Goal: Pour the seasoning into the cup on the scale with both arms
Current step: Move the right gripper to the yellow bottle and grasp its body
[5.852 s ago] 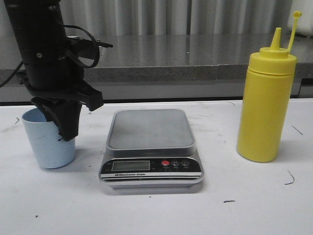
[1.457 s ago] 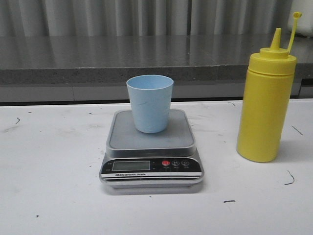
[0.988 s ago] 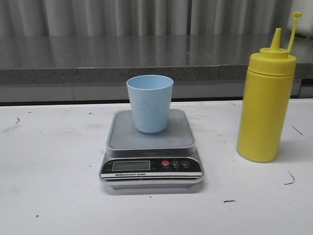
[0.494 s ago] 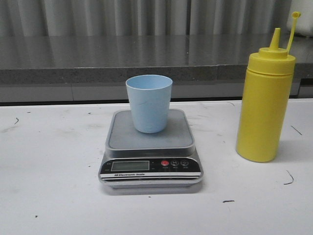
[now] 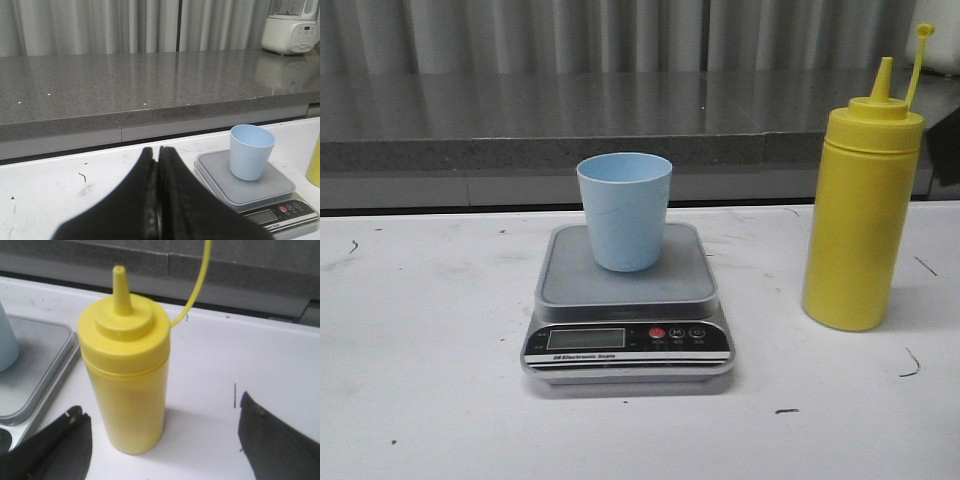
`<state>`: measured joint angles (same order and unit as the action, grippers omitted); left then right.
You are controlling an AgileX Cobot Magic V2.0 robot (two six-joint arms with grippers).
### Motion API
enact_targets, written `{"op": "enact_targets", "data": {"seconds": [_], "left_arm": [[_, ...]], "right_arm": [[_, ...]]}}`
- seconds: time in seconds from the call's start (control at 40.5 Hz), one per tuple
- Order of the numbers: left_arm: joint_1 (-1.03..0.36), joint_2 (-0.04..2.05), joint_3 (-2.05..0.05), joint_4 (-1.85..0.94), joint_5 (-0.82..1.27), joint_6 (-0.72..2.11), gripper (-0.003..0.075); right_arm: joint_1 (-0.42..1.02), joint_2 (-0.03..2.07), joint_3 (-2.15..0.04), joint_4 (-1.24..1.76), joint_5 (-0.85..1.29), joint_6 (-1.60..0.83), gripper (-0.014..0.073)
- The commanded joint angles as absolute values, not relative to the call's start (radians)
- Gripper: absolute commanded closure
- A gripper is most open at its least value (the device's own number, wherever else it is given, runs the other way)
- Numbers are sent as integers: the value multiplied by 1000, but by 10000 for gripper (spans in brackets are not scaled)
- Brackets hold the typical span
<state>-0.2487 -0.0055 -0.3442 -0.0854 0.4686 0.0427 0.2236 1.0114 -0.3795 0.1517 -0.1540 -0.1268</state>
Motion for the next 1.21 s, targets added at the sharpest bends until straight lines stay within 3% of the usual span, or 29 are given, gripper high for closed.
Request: {"op": "enact_targets", "data": {"seconds": [0.0,0.42,0.765,0.963,1.185], "left_arm": [[-247,-19,-368,-98,387,34,740],[-247,-19,-368,-98,387,34,740],[-247,-19,-368,-98,387,34,740],[-247,-19,-368,-98,387,34,740],[-247,-19,-368,-98,387,34,740]], "right_arm": [[247,1074,-375,161,-328,-117,-21],[348,1468,-286,163,-781,-25,-21],[351,1684,-286,164,-1133,67,-21],[351,1777,-288,168,-1281,68,-21],[351,1840,-339,180,-1286,69,-21]]}}
